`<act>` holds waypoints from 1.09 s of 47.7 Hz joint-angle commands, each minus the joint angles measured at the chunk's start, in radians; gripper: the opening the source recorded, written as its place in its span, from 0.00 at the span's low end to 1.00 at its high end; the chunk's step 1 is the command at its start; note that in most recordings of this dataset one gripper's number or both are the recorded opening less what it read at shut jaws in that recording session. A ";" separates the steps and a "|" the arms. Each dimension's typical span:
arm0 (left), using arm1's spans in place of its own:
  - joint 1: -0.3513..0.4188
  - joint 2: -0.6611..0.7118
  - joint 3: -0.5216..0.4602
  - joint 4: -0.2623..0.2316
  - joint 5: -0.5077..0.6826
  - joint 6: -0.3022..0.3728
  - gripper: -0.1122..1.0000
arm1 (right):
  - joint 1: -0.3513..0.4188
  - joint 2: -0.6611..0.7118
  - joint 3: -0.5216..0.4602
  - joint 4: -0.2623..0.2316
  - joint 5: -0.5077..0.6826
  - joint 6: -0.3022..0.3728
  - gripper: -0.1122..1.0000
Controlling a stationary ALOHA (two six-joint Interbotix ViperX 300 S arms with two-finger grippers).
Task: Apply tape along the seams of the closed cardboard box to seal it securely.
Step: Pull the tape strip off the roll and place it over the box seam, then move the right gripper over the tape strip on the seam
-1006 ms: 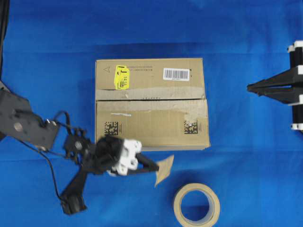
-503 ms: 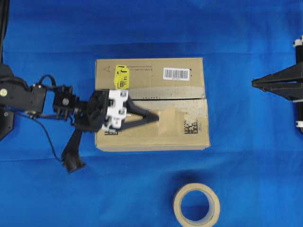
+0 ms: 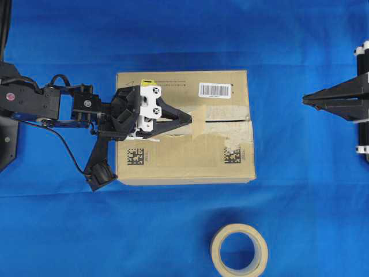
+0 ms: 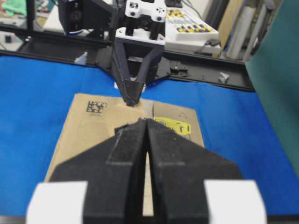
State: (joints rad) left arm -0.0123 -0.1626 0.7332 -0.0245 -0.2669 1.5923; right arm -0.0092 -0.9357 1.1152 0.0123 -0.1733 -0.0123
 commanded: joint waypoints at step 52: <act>0.051 -0.003 -0.008 -0.002 0.187 -0.037 0.12 | -0.057 0.472 -0.155 0.025 -0.279 0.086 0.11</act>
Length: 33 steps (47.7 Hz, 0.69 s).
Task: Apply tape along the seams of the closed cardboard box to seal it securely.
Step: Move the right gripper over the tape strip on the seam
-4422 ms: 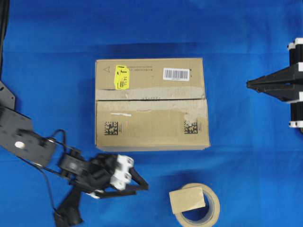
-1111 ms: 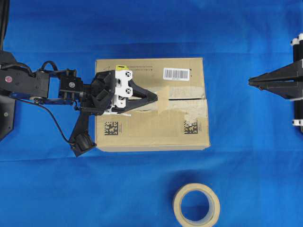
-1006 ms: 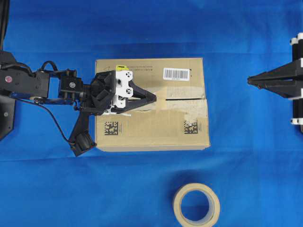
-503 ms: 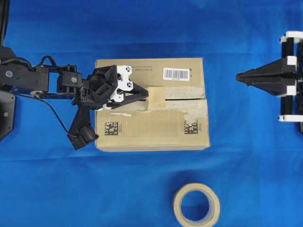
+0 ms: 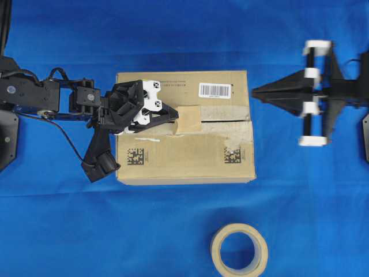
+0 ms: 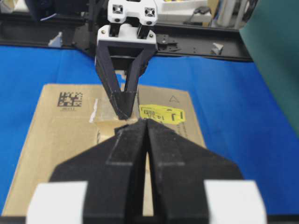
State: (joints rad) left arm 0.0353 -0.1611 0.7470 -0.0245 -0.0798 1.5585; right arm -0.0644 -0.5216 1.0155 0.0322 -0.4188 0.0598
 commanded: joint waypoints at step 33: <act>0.003 0.003 -0.031 -0.002 0.008 -0.005 0.12 | 0.021 0.399 -0.285 -0.008 0.046 0.034 0.55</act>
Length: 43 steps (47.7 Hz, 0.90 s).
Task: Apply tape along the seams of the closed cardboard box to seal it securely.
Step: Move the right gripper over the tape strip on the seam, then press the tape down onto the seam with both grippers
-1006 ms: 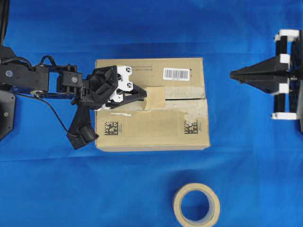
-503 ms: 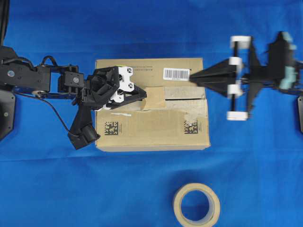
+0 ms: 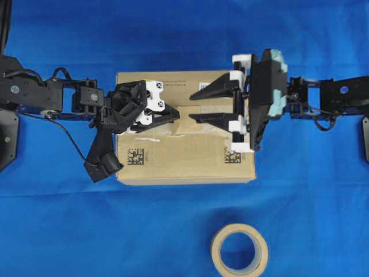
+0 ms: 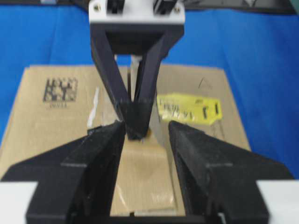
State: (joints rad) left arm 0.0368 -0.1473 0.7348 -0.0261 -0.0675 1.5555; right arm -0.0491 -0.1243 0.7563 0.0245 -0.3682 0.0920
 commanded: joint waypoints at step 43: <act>0.002 -0.006 -0.028 0.000 0.054 0.000 0.12 | 0.009 0.156 -0.054 0.006 0.057 0.006 0.55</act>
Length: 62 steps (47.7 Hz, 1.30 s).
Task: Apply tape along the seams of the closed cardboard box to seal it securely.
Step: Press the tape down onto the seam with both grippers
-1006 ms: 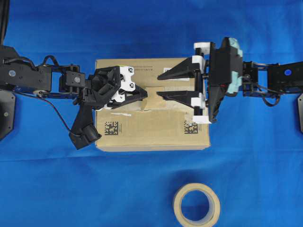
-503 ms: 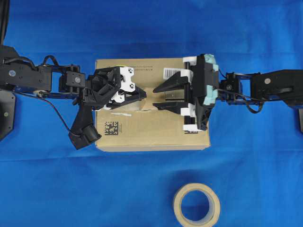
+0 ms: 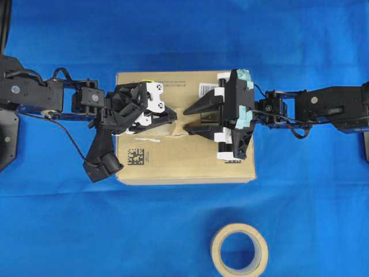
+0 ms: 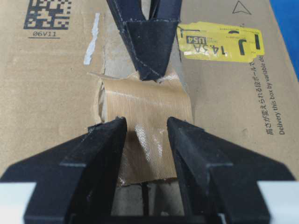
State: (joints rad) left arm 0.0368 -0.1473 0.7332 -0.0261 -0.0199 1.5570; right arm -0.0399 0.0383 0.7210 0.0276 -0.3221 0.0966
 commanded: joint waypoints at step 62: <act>0.043 -0.002 -0.135 0.008 0.388 -0.008 0.69 | 0.000 -0.008 -0.015 0.028 0.032 0.005 0.55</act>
State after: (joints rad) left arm 0.0736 -0.1365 0.6228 -0.0215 0.3405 1.5524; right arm -0.0383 0.0399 0.7164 0.0522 -0.2915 0.0997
